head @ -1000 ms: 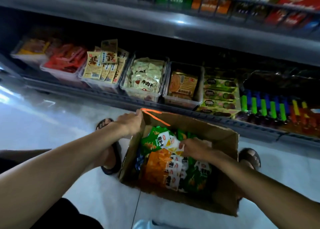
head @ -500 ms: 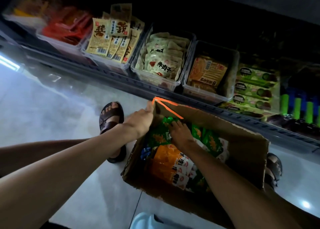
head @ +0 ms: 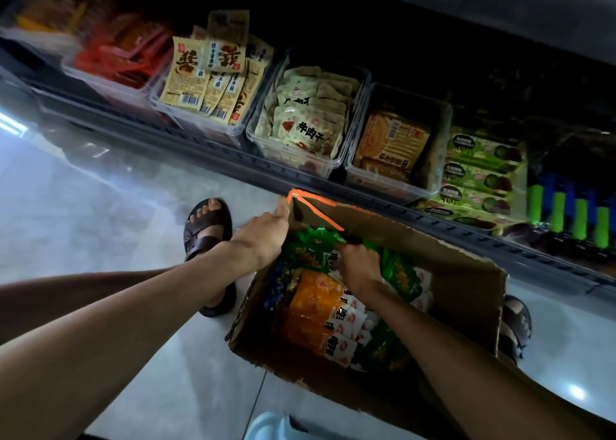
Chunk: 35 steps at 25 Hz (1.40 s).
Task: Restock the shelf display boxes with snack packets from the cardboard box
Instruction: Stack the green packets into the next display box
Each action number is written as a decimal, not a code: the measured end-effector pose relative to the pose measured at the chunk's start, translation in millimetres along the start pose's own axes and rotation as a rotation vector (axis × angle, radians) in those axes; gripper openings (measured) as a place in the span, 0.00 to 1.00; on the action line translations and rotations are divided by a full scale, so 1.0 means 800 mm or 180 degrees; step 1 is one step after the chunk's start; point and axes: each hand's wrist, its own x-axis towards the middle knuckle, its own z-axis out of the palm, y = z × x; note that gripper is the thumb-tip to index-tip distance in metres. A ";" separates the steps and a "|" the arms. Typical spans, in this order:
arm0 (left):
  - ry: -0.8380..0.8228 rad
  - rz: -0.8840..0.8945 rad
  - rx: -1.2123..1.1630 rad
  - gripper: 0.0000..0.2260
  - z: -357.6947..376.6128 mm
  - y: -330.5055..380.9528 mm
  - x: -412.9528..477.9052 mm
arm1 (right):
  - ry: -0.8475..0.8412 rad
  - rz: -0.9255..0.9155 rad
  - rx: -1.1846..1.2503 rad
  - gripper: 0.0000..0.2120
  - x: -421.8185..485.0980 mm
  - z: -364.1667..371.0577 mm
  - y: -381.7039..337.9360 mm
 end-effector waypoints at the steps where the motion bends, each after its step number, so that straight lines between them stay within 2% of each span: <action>1: -0.0047 -0.0043 -0.0014 0.37 -0.001 0.002 0.000 | 0.0017 0.0004 0.0142 0.09 -0.007 -0.013 0.004; 3: -0.0112 -0.0123 -0.0061 0.37 -0.002 0.003 -0.003 | 0.0015 -0.0056 0.0285 0.13 -0.027 -0.046 0.014; 5: -0.0118 -0.0143 0.0004 0.34 -0.004 0.003 -0.007 | -0.0080 -0.0132 0.0430 0.16 -0.052 -0.090 0.023; 9: 0.0153 -0.0086 0.0793 0.28 -0.044 0.027 -0.031 | -0.0266 -0.0295 0.0825 0.20 -0.112 -0.204 0.046; 10: 0.0342 -0.0016 0.0730 0.27 -0.063 0.040 -0.038 | -0.0244 -0.0339 0.0836 0.23 -0.128 -0.234 0.050; 11: 0.0517 0.0149 0.0410 0.24 -0.084 0.055 -0.048 | -0.0182 -0.0376 0.0810 0.25 -0.146 -0.263 0.053; 13: 0.0568 0.0659 -0.0810 0.15 -0.127 0.088 -0.070 | -0.0077 -0.0490 0.0771 0.24 -0.174 -0.313 0.055; 15: 0.0136 0.1095 -0.1827 0.10 -0.165 0.122 -0.106 | -0.0023 -0.0635 0.0940 0.14 -0.205 -0.354 0.054; 16: -0.0111 0.1347 -0.1888 0.12 -0.181 0.134 -0.124 | -0.0037 -0.0693 0.1022 0.10 -0.219 -0.370 0.051; 19: -0.0585 0.1703 -0.1399 0.18 -0.207 0.159 -0.163 | 0.0081 -0.0816 0.1366 0.12 -0.247 -0.402 0.045; 22: -0.0931 0.1559 -0.1316 0.12 -0.206 0.167 -0.164 | 0.0425 -0.0766 0.1576 0.13 -0.244 -0.410 0.049; 24: -0.0848 0.1562 -0.1474 0.10 -0.208 0.176 -0.157 | 0.0927 -0.0634 0.1801 0.14 -0.233 -0.413 0.054; 26: -0.0674 0.1566 -0.1906 0.08 -0.214 0.185 -0.155 | 0.1464 -0.0394 0.2553 0.17 -0.223 -0.412 0.059; 27: -0.0604 0.1527 -0.2134 0.08 -0.217 0.189 -0.155 | 0.1569 -0.0262 0.2996 0.17 -0.222 -0.410 0.060; 31: -0.0509 0.1396 -0.2895 0.08 -0.216 0.195 -0.157 | 0.1228 -0.0050 0.3886 0.08 -0.224 -0.400 0.058; 32: -0.0715 0.1365 -0.3074 0.10 -0.215 0.193 -0.159 | 0.1170 -0.0079 0.4040 0.07 -0.224 -0.399 0.058; 35: -0.1935 0.1435 -0.3325 0.16 -0.210 0.186 -0.166 | 0.1256 -0.0305 0.4192 0.08 -0.228 -0.399 0.061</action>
